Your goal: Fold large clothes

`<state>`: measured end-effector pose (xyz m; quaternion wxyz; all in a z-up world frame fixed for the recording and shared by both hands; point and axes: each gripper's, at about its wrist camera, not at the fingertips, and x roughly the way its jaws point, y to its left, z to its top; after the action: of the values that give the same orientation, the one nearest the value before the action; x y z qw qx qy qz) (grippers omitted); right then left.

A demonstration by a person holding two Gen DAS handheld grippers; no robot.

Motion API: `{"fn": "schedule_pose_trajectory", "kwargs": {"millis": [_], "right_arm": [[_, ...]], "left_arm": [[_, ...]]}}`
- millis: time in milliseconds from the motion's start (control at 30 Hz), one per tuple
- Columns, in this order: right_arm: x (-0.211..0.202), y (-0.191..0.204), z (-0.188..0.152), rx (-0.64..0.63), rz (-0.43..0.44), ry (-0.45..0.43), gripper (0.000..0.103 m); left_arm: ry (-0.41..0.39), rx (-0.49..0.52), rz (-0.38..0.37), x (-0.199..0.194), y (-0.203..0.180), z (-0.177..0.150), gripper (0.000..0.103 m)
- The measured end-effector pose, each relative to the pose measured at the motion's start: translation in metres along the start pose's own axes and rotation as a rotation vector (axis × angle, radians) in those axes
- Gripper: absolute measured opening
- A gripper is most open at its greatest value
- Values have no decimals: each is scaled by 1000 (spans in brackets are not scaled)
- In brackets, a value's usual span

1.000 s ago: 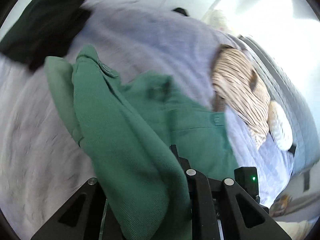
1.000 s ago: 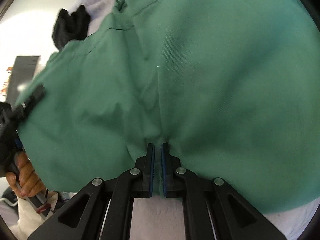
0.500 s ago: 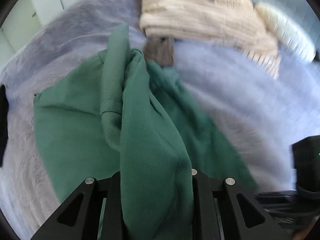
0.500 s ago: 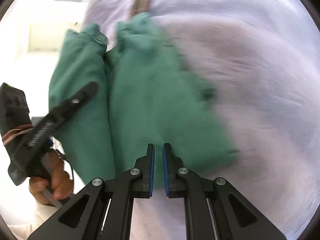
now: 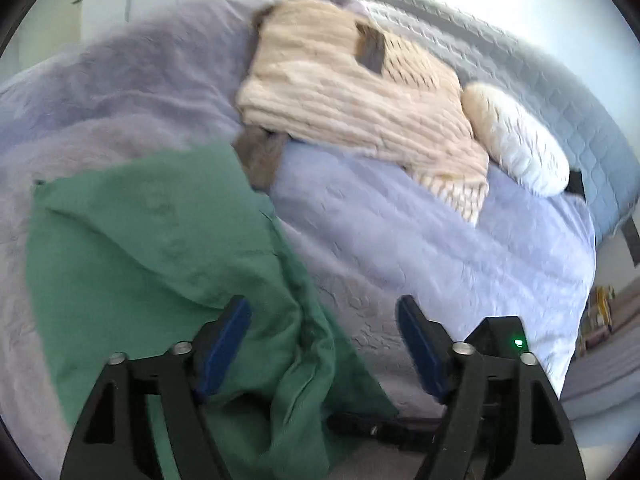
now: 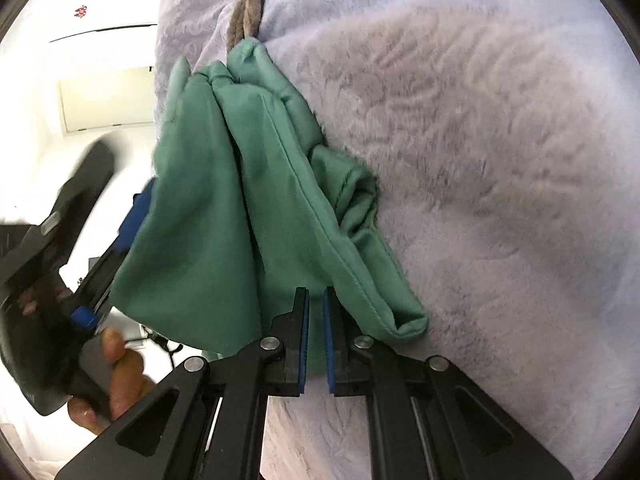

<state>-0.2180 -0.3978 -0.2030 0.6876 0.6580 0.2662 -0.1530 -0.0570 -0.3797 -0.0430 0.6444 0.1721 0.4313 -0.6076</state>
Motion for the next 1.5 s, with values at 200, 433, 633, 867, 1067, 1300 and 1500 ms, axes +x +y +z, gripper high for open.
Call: {"fn": "schedule_pose_trajectory", "kwargs": {"millis": [200,433,633,867,1067,1300,1500], "right_arm": [[-9,6,15,62,75,-40,12],[-6,46,73,33,220,-80,79],[56,112,115,-152,71,71,60],[28,133,102,-320,-44,-12,6],[30,62,108,-118,-74,8,14],[-41,118,60,-335,-131,-110,61],[-27,148,23,-527,-270,42,49]], "left_arm": [[-77,-105,148,-54,51,-8,101],[-51,-251,415,-69,147,-48,101],[25,-335,454,-49,184,-79,101],[26,-242,395,-35,156,-77,102],[46,-268,381,-20,150,-84,102],[76,-213,415,-41,146,-81,102],[89,-217,351,-44,123,-83,102]]}}
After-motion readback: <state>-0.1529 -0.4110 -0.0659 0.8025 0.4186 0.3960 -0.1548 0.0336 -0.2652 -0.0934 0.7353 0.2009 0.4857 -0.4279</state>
